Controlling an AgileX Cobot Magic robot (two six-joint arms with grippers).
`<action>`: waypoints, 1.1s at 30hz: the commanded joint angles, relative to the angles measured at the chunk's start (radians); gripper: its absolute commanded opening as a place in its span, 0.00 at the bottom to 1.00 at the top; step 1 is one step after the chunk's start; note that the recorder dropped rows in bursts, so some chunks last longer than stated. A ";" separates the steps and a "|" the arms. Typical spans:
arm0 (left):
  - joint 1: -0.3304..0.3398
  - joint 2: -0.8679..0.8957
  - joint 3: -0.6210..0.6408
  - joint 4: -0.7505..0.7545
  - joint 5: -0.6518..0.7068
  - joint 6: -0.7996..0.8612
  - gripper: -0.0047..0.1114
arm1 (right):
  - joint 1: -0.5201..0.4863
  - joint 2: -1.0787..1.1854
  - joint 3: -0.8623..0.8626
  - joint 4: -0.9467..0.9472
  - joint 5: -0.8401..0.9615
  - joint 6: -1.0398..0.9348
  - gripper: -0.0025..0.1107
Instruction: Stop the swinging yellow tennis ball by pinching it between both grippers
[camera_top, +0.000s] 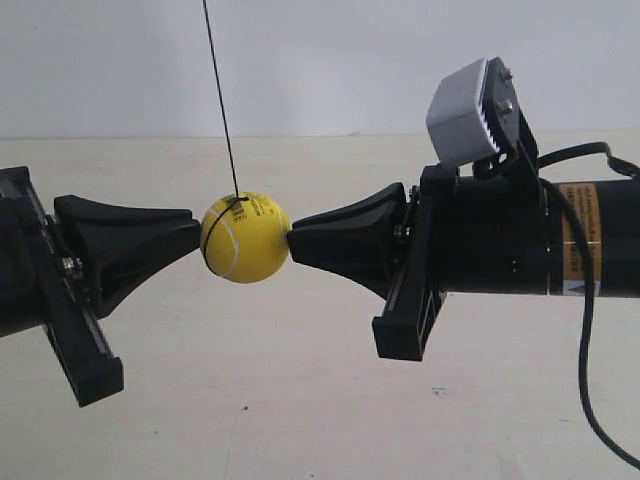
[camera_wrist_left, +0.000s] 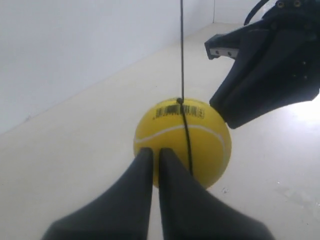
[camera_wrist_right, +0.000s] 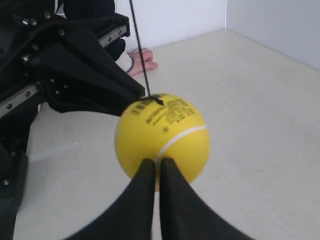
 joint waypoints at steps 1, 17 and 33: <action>-0.010 0.052 0.005 0.004 -0.022 0.014 0.08 | 0.000 -0.001 -0.005 0.011 0.003 -0.011 0.02; -0.010 0.055 0.005 0.000 -0.044 0.040 0.08 | 0.000 -0.001 -0.005 0.011 0.003 -0.011 0.02; -0.010 0.055 0.005 0.000 -0.044 0.040 0.08 | 0.000 -0.001 -0.005 0.013 0.003 -0.011 0.02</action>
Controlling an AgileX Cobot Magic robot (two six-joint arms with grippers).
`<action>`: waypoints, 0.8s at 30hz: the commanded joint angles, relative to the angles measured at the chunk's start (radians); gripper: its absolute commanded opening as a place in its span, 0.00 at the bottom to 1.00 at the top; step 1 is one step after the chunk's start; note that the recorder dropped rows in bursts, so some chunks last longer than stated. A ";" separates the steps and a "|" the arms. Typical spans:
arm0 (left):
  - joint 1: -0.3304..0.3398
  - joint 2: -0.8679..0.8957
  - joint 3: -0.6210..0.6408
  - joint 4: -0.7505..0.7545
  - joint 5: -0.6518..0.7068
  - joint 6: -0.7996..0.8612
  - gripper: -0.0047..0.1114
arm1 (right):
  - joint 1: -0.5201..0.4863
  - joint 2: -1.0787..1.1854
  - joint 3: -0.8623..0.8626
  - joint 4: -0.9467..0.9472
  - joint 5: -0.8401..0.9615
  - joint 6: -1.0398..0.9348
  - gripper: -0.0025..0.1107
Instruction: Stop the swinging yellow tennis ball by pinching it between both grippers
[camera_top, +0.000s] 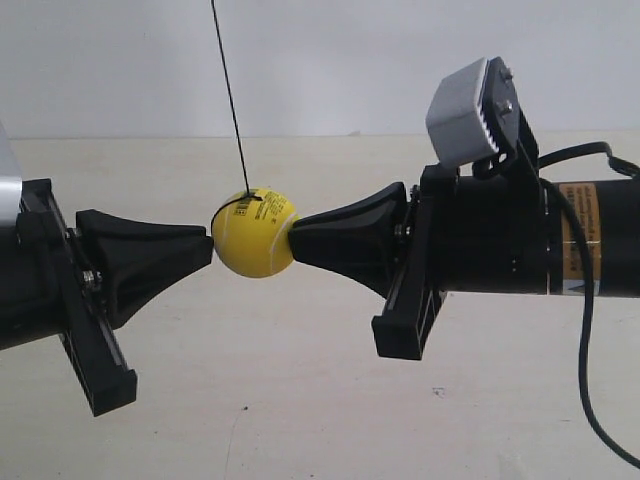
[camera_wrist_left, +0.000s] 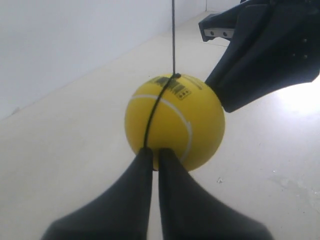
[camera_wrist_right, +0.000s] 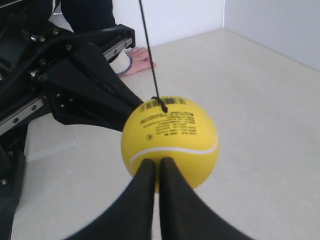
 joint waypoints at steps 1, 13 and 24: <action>-0.010 0.002 0.003 -0.004 -0.015 0.005 0.08 | 0.000 -0.001 -0.005 0.013 0.002 -0.006 0.02; -0.010 -0.089 0.003 -0.121 0.130 0.007 0.08 | 0.000 -0.121 -0.016 0.024 0.239 0.022 0.02; -0.010 -0.286 0.003 -0.180 0.244 0.011 0.08 | 0.000 -0.337 -0.016 0.024 0.450 0.075 0.02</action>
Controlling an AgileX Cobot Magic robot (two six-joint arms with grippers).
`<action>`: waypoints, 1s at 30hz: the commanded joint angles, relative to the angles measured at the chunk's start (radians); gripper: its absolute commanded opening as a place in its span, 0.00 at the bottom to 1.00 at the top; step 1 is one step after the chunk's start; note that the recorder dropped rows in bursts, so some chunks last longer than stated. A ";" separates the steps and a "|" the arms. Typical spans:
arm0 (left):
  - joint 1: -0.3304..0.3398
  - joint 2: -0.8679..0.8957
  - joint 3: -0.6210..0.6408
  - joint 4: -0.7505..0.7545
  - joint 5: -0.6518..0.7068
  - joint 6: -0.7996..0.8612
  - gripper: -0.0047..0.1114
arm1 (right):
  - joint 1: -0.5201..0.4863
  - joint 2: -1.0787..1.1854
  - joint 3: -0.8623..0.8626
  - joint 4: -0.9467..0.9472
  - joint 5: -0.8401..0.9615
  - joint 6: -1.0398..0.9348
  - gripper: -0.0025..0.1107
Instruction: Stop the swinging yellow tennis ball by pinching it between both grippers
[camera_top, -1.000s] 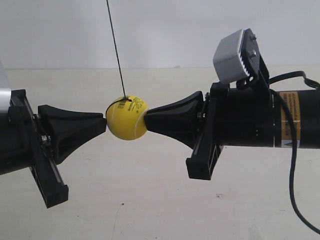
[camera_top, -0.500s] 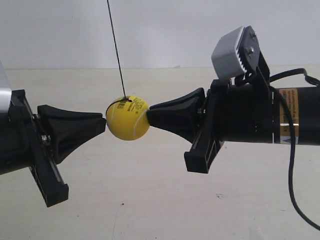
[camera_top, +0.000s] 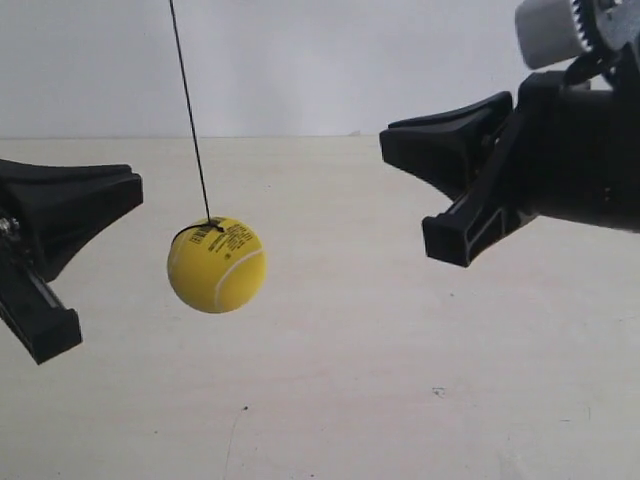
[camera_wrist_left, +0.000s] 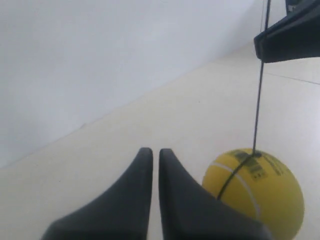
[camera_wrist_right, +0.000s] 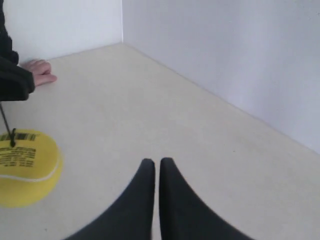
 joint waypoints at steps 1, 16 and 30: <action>-0.010 -0.093 0.003 -0.069 0.060 0.005 0.08 | 0.000 -0.082 -0.006 0.007 0.057 0.013 0.02; -0.010 -0.416 0.003 -0.083 0.219 0.005 0.08 | 0.000 -0.318 -0.006 0.007 0.160 0.034 0.02; -0.010 -0.675 0.003 -0.083 0.313 0.005 0.08 | 0.000 -0.508 -0.006 0.007 0.229 0.054 0.02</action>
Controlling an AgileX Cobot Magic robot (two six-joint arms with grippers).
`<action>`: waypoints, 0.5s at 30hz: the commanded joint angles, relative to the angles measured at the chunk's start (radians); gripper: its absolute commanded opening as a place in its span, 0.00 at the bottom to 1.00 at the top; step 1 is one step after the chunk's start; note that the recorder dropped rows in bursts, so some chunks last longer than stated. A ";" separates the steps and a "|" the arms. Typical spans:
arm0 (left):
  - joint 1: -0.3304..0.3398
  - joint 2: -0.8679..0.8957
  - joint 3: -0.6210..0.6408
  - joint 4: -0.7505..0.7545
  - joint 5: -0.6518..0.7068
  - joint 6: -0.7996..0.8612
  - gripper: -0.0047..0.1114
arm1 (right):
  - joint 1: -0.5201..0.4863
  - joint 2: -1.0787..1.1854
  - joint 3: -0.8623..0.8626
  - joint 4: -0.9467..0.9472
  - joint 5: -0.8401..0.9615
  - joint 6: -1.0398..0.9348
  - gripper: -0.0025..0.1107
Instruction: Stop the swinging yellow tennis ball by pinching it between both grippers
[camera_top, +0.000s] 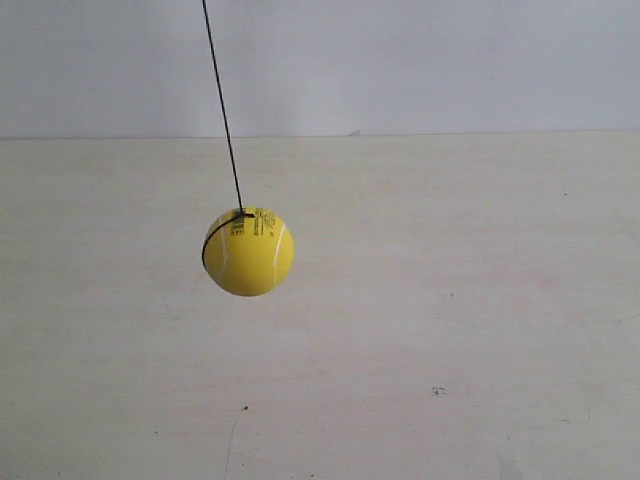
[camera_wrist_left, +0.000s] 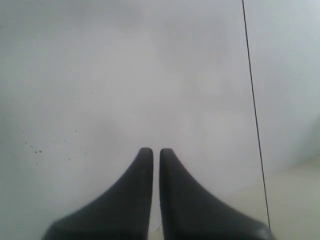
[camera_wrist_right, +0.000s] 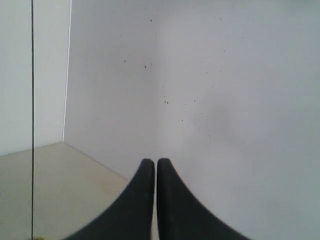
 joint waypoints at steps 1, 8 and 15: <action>-0.010 -0.064 0.003 -0.011 0.025 0.004 0.08 | 0.000 -0.059 -0.006 0.005 0.034 0.004 0.02; -0.010 -0.161 0.003 -0.011 0.029 0.004 0.08 | 0.000 -0.167 -0.006 0.005 0.125 0.004 0.02; -0.010 -0.242 0.003 -0.011 0.027 0.004 0.08 | 0.000 -0.299 -0.006 0.005 0.148 0.004 0.02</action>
